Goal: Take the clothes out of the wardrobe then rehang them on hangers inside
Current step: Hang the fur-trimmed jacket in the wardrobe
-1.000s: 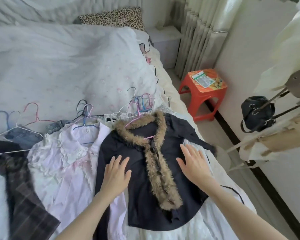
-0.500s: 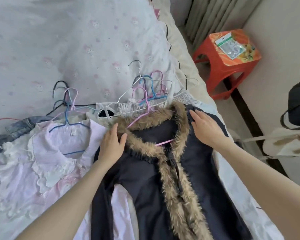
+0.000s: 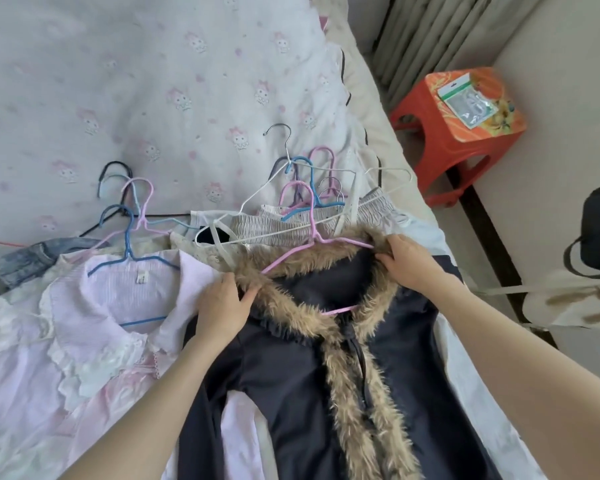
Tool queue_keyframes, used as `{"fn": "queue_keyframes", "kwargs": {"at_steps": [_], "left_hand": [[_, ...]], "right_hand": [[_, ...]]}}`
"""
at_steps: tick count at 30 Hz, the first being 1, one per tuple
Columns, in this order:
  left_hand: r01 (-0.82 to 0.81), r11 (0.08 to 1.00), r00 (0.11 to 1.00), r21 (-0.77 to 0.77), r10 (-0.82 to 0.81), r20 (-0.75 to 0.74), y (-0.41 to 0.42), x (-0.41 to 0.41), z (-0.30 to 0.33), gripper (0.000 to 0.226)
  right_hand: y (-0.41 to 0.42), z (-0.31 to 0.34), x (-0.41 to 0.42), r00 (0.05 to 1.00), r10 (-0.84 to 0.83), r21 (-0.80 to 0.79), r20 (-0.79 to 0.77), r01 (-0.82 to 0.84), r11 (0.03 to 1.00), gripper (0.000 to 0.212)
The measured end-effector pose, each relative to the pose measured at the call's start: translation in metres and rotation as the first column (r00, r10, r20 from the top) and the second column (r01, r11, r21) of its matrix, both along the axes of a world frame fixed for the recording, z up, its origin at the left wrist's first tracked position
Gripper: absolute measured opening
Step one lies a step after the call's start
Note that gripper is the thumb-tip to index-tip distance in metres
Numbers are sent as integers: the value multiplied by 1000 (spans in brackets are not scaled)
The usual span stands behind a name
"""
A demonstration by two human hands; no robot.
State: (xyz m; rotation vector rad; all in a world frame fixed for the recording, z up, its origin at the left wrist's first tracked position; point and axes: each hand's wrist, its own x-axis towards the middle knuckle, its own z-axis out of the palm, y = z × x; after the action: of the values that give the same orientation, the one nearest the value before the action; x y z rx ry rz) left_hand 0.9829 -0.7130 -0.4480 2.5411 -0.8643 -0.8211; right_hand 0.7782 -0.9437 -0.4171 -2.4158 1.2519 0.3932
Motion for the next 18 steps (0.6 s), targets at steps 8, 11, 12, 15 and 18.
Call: {"fn": "queue_keyframes", "kwargs": {"at_steps": [8,11,12,15,18], "left_hand": [[24,978,996,-205,-42,-85,15,-27,67,44],[79,959,993,-273,-99,-60,7,-50,104,47],[97,950,991,-297,-120,-62,4,-58,116,47],[167,915,979,-367,-198,-48,-1,-90,152,43],[242,863,959,-443,-282,-27,1,-130,183,49]], "right_hand": [[40,71,-66,960,-51,-47,274,66,997,22],[56,104,-102,939,-148,-55,310,173,983,19],[62,115,-116,928,-166,-77,333,202,976,17],[89,148,-164,885,-251,-106,392,315,943,14],[123,182,-220,806,-346,-80,481,433,898,11]]}}
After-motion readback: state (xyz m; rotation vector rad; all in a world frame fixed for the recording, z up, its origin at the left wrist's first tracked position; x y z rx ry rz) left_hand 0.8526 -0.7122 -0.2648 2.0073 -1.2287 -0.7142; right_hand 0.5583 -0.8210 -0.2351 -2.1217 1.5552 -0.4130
